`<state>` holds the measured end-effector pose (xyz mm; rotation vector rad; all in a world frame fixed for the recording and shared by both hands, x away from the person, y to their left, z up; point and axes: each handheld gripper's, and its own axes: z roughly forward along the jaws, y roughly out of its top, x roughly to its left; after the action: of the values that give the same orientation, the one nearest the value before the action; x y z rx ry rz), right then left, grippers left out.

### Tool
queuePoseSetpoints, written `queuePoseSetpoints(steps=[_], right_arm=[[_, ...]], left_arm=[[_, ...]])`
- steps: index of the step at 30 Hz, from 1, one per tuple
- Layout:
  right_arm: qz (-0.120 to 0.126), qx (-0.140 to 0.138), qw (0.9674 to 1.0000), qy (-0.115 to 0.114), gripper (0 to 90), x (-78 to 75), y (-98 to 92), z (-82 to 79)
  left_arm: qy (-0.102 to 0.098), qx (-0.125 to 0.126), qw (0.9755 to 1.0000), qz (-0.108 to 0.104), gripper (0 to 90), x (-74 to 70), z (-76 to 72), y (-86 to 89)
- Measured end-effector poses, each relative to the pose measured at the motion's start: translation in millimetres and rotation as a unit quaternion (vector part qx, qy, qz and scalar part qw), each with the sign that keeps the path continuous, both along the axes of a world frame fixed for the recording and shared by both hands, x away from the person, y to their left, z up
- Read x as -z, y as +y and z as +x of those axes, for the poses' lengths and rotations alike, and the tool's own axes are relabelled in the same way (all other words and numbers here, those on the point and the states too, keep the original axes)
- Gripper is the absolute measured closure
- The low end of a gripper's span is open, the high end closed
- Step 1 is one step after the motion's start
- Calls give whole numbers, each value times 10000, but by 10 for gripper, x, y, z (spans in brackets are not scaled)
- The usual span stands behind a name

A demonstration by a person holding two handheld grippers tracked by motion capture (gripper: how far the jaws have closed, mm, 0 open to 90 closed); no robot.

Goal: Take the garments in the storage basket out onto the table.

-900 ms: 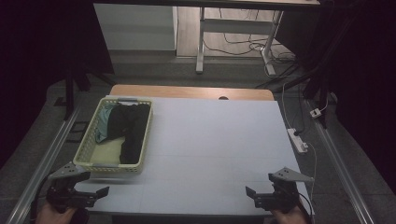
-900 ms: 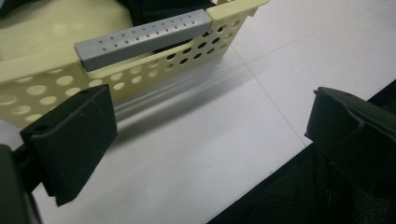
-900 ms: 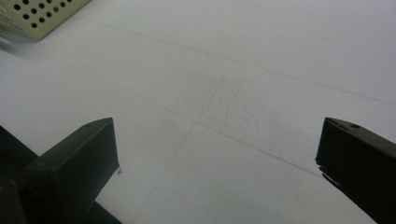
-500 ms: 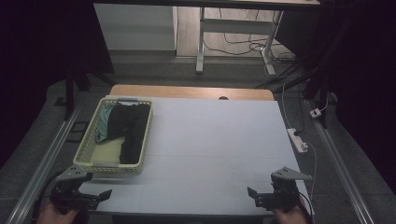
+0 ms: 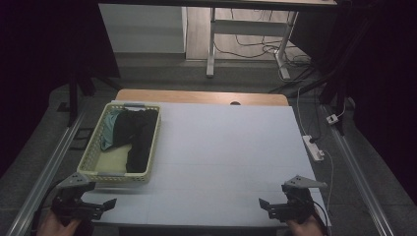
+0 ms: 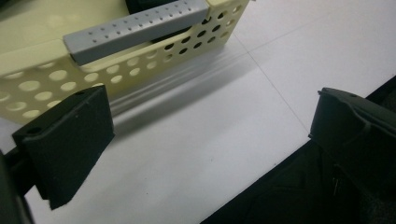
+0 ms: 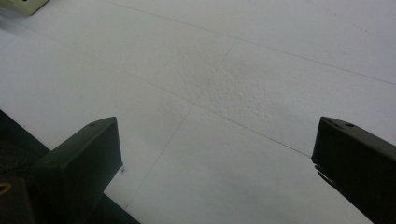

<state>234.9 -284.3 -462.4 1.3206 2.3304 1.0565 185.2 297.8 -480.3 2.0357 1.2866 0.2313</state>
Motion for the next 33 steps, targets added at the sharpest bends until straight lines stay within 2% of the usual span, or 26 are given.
queuePoseSetpoints(steps=[5,9,11,17,22,30,33], right_arm=[[-19,-48,10000,5,13,2,9,-1],[35,-45,10000,25,13,1,2,4],[31,-59,10000,35,13,1,2,7],[-23,-122,9999,46,14,6,16,13],[-22,-152,9999,71,14,9,21,15],[-69,-201,9997,84,14,12,36,17],[-68,-210,9997,92,14,12,37,18]], left_arm=[[-92,-47,9998,-159,0,-32,1,6],[-222,-55,9997,-88,0,-94,16,-21],[-345,13,9994,-92,0,-115,22,-39],[-468,296,9984,-129,0,-133,96,-86],[-575,389,9975,-115,0,-144,153,-107],[-526,524,9971,-179,0,-175,281,-149],[-567,538,9969,-128,0,-203,334,-176]])
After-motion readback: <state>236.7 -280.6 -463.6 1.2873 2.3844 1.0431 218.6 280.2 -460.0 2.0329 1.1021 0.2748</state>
